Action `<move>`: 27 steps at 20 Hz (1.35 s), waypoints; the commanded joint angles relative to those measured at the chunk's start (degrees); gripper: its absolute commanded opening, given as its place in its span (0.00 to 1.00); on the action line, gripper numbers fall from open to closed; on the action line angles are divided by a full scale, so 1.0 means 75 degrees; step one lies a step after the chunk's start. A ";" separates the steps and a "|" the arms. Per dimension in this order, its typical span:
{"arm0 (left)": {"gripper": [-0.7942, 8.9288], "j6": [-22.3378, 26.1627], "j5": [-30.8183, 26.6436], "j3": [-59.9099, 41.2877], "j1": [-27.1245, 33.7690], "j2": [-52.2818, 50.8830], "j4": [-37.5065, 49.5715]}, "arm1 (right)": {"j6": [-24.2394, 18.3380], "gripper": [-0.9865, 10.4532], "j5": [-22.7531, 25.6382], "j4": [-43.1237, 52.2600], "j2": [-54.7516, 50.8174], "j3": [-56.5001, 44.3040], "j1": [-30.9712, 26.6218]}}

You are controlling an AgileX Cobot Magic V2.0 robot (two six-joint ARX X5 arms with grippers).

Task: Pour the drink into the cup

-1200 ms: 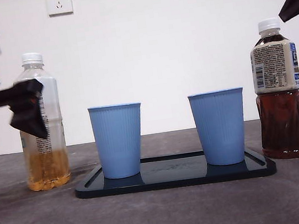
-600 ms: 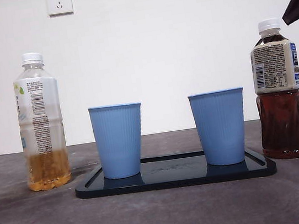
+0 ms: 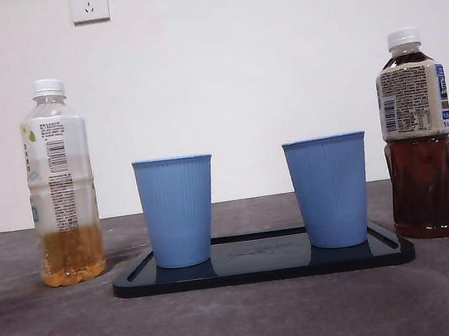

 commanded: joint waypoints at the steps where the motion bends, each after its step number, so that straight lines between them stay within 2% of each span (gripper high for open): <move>1: 0.09 -0.0041 -0.0009 0.0073 -0.0052 0.0009 0.0117 | 0.0044 0.09 -0.0003 0.0119 0.0023 0.0111 0.0047; 11: 0.09 -0.0035 -0.0009 0.0073 -0.0052 -0.0006 0.0099 | 0.0044 0.09 0.0000 0.0224 0.0023 0.0111 0.0047; 12: 0.09 0.0108 -0.0012 0.0073 -0.0015 -0.0154 0.0052 | 0.0044 0.09 0.0000 0.0224 0.0023 0.0111 0.0047; 15: 0.09 0.1492 -0.0020 0.0017 0.0621 -0.0868 0.0262 | 0.0044 0.09 0.0000 0.0224 0.0023 0.0111 0.0047; 17: 0.09 0.2232 -0.0020 -0.0265 0.1309 -0.1518 0.0874 | 0.0044 0.09 0.0000 0.0224 0.0023 0.0111 0.0047; 20: 0.09 0.3005 -0.0020 -0.1037 0.2119 -0.2483 0.1824 | 0.0044 0.09 0.0000 0.0224 0.0023 0.0111 0.0047; 23: 0.09 0.3226 -0.0020 -0.1950 0.2702 -0.3171 0.2448 | 0.0044 0.09 0.0000 0.0224 0.0023 0.0111 0.0047; 27: 0.09 0.3223 -0.0020 -0.2900 0.3057 -0.3695 0.2515 | 0.0044 0.09 0.0000 0.0224 0.0023 0.0111 0.0047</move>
